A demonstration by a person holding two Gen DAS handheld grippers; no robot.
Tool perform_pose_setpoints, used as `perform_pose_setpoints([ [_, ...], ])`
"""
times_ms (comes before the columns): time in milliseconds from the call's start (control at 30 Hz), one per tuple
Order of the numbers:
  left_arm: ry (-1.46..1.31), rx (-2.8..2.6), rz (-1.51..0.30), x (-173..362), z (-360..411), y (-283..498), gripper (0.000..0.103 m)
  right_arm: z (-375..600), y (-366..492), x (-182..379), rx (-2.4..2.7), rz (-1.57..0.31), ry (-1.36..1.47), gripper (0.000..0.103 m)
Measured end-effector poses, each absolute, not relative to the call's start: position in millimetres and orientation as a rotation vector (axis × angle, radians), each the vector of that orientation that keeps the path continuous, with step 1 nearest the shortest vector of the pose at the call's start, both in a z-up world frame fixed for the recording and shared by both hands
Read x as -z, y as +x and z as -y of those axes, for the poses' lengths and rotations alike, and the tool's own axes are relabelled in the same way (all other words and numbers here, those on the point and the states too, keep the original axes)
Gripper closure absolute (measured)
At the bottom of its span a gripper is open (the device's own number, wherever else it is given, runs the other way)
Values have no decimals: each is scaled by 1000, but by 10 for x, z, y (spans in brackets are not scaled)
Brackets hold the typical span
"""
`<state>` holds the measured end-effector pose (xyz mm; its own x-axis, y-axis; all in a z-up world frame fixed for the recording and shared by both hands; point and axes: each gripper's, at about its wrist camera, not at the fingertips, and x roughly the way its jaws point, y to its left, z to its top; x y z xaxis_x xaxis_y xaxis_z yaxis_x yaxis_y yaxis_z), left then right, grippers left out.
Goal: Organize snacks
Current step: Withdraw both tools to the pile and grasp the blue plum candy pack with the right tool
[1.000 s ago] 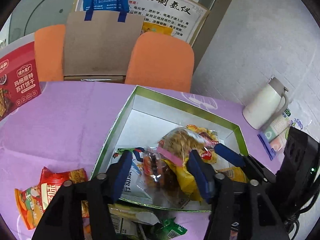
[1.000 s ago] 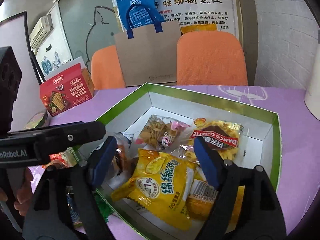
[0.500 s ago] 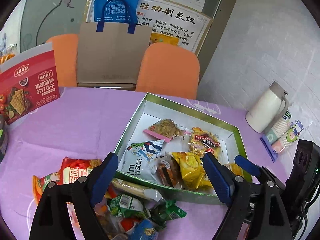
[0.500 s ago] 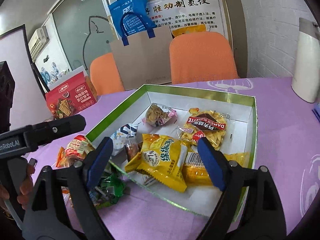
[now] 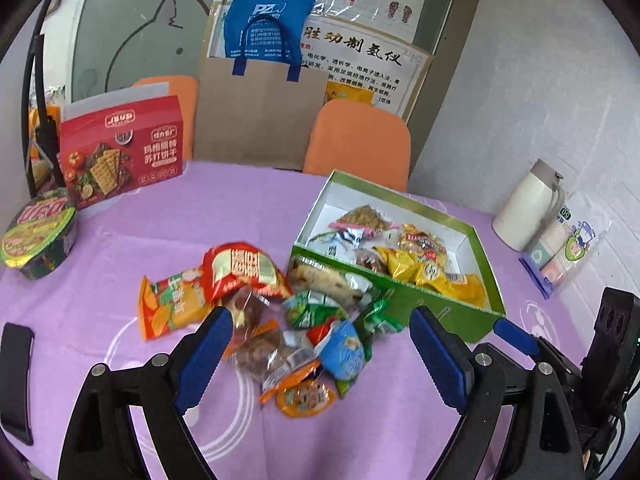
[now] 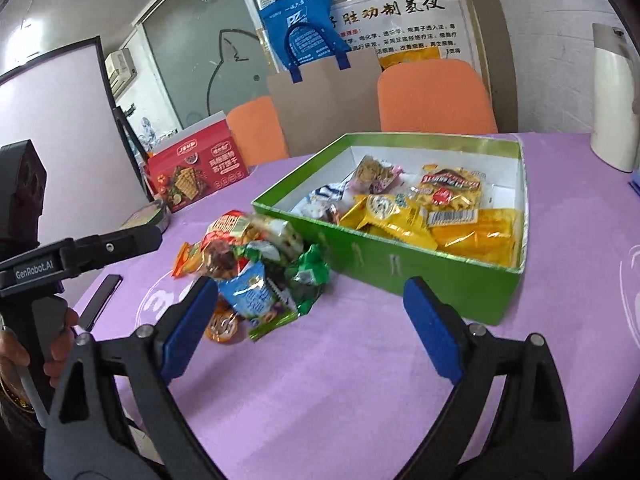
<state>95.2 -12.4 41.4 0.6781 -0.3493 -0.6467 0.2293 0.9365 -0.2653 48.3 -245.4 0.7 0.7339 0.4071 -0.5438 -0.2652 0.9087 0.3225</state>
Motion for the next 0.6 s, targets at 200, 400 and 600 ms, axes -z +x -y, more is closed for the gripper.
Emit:
perform_pose_setpoints([
  [200, -205, 352, -826, -20, -141, 663, 11, 2078, 590, 205, -476, -726, 150, 41],
  [400, -201, 360, -868, 226, -281, 498, 12, 1732, 832, 296, -542, -749, 46, 42],
  [600, -207, 407, -873, 304, -303, 478, 12, 1590, 1050, 406, -539, -799, -7, 46],
])
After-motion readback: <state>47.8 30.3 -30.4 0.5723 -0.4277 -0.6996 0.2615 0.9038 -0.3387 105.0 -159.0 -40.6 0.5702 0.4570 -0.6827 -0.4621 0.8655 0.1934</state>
